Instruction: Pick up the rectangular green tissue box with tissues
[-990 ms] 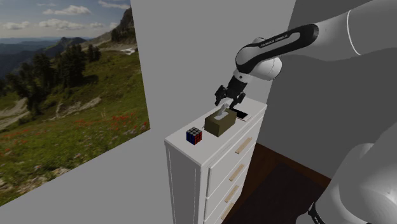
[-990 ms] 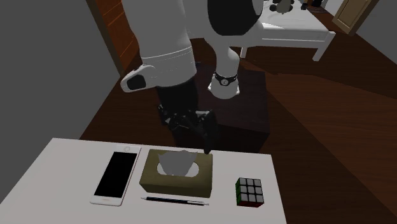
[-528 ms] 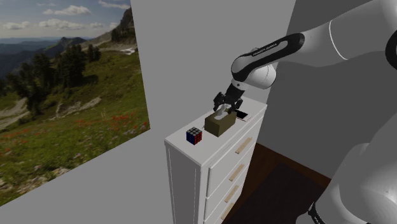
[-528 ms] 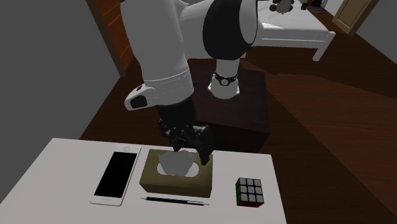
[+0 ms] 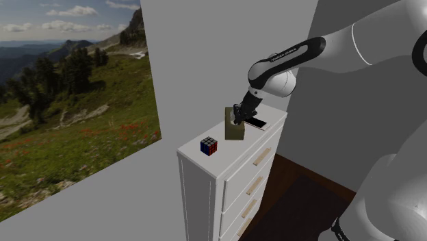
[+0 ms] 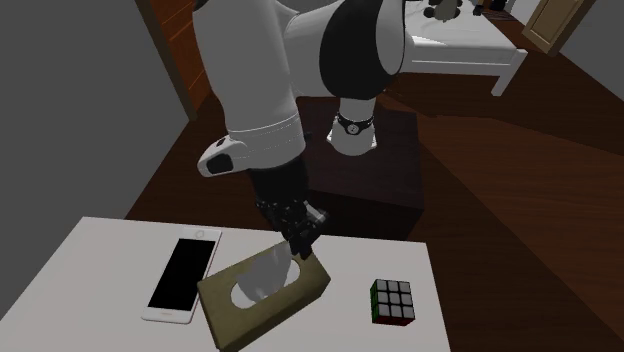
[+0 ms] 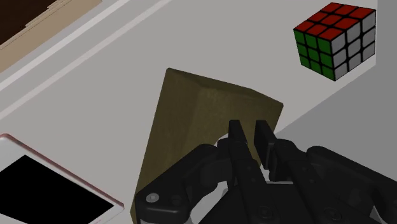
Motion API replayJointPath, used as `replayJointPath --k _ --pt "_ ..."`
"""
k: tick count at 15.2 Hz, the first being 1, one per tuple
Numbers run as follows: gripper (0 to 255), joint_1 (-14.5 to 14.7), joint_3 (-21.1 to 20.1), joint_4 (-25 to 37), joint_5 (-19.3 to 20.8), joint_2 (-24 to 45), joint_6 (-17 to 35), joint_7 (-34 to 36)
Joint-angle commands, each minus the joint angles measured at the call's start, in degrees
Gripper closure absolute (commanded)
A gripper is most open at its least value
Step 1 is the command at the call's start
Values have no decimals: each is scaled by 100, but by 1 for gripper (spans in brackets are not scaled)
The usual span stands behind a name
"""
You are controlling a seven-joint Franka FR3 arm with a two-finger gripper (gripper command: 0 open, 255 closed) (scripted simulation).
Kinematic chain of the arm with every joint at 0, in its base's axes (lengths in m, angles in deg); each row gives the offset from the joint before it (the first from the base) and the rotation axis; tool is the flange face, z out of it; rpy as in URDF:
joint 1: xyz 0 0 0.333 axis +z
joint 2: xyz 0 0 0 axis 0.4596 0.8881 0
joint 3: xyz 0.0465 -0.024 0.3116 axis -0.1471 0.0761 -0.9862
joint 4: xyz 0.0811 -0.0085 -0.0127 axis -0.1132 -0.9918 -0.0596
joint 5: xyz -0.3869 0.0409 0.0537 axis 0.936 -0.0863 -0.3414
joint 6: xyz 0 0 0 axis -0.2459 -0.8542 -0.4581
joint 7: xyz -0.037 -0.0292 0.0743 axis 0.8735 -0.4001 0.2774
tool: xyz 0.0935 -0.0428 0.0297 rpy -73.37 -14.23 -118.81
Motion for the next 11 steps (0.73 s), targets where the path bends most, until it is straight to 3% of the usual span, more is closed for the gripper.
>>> replayJointPath --k 1,11 --pt "255 3 -3 -11 0 8 -1 0" --pt "255 -53 -16 259 328 -265 -485 347"
